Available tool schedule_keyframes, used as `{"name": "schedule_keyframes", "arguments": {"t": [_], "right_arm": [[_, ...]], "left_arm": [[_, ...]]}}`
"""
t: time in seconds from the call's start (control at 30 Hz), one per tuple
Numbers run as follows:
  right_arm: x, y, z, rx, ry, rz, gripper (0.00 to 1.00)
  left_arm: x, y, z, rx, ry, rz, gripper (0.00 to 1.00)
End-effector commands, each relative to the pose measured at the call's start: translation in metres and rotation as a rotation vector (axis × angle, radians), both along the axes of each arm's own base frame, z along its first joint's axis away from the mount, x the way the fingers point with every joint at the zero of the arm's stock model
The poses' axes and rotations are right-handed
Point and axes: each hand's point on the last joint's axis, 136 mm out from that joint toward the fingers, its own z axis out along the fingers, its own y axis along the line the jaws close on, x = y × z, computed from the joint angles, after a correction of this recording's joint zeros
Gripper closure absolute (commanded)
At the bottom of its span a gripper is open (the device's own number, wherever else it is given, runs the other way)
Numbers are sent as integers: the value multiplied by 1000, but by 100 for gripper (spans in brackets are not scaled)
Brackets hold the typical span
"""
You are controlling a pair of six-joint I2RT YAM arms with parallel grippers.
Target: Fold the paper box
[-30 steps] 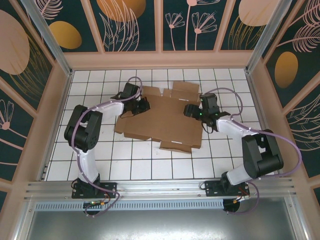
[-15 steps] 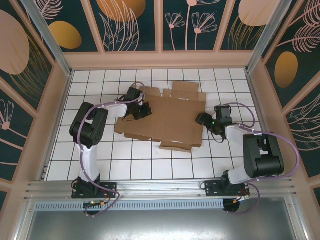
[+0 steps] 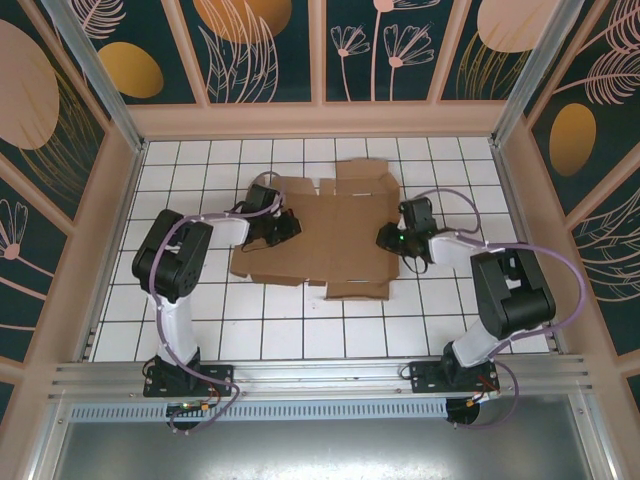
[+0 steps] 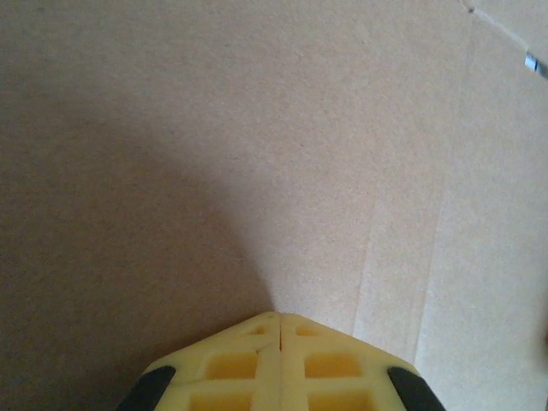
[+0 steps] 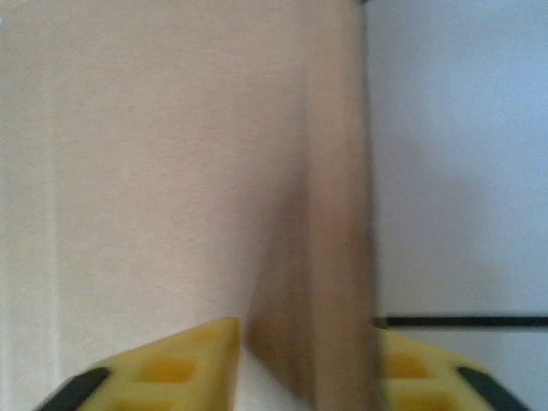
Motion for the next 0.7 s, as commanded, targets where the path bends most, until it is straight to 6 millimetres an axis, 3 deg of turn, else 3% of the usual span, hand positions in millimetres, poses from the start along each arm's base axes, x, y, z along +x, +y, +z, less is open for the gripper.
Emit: {"name": "schedule_keyframes", "arguments": {"t": [0.0,0.1,0.27,0.33,0.43,0.47,0.6,0.67], "right_arm": [[15,11,12,-176,-29,74,81],[28,20,25,-275,-60,118,91],[47,37,36,-475,-107,234,97],[60,34,42,-616,-137,251,97],[67,52,47,-748,-188,348,93],[69,55,47,-771,-194,372,92],[80,70,57,-844,-240,448,87],[83,77,64,-845,-278,472,87]], "left_arm": [[-36,-8,-15,-89,149,3,100],[-46,-14,-7,-143,166,12,100],[-51,-29,19,-205,151,10,100],[-48,-29,35,-219,123,11,100],[-37,-22,62,-161,44,15,100],[-26,-23,82,-163,-6,12,99],[4,-4,132,-132,-114,37,87],[21,8,150,-128,-145,61,73]]}}
